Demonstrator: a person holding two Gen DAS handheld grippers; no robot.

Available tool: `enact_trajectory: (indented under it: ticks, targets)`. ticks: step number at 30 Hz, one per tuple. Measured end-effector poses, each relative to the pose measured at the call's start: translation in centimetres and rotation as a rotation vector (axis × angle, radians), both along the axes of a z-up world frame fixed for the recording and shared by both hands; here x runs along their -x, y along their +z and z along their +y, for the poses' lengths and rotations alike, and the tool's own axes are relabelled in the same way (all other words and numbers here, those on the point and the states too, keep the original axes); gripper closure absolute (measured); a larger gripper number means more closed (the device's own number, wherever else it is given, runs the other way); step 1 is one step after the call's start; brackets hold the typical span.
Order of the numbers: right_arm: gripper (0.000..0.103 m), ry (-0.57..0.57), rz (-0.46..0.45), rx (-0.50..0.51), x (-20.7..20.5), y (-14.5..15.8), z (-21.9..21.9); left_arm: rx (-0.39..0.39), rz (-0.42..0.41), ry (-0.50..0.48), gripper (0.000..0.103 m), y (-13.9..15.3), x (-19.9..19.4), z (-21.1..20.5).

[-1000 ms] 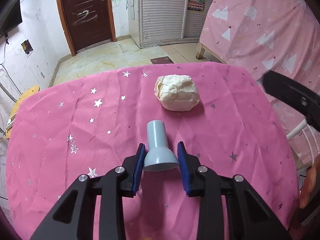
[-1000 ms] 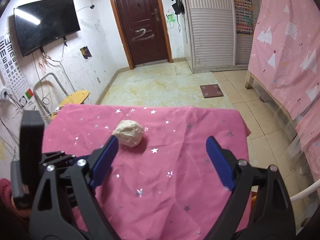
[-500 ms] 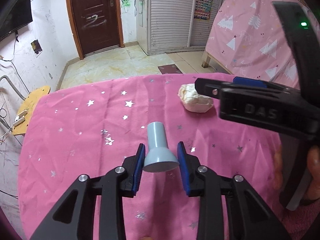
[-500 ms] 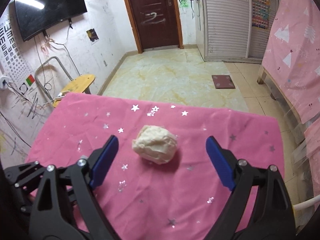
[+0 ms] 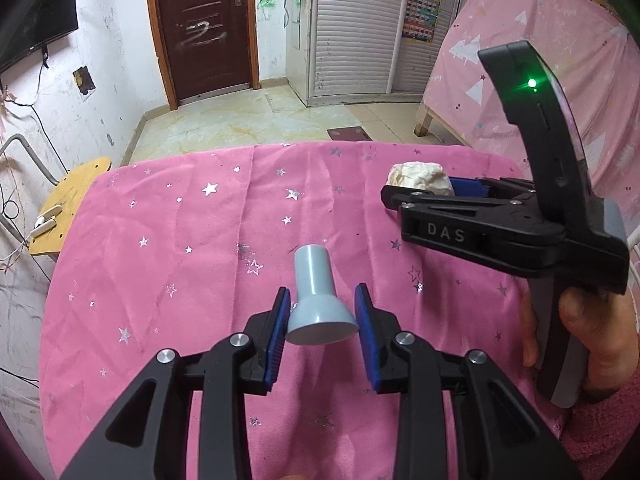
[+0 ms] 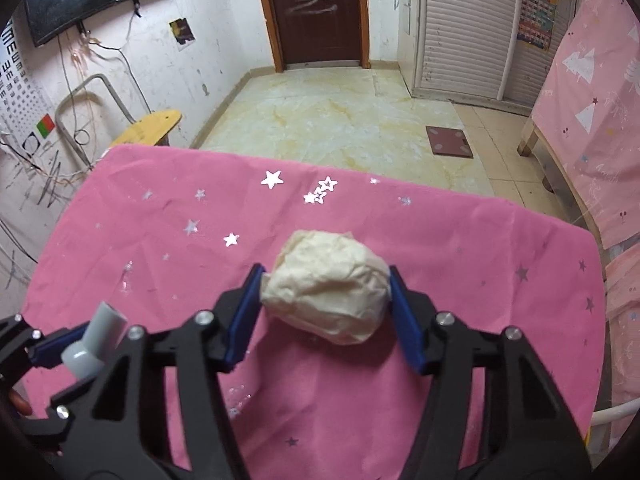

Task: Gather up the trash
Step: 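Carry the cone and ball over the yellow bucket while the right tool opens to drop the ball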

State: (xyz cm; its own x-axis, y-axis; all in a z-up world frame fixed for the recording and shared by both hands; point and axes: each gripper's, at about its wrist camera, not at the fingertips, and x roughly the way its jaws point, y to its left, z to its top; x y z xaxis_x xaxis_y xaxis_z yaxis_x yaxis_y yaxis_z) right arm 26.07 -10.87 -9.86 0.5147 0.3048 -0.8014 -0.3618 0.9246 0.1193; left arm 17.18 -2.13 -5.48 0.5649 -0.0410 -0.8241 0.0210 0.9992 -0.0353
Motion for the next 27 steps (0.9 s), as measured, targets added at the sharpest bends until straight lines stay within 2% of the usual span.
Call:
enact_trajectory:
  ticks: [5, 15, 27]
  targets:
    - [0.048, 0.000, -0.025, -0.003, 0.3, 0.3, -0.4, -0.006, 0.000, -0.003, 0.078, 0.0, -0.2, -0.3]
    - [0.048, -0.044, -0.115, -0.076, 1.6, 3.3, -2.6, -0.016, -0.027, -0.009, 0.078, 0.8, 0.1, -1.0]
    - [0.048, -0.170, -0.291, -0.199, 7.1, 8.0, -9.9, -0.006, -0.086, -0.065, 0.078, 2.2, 0.8, -4.9]
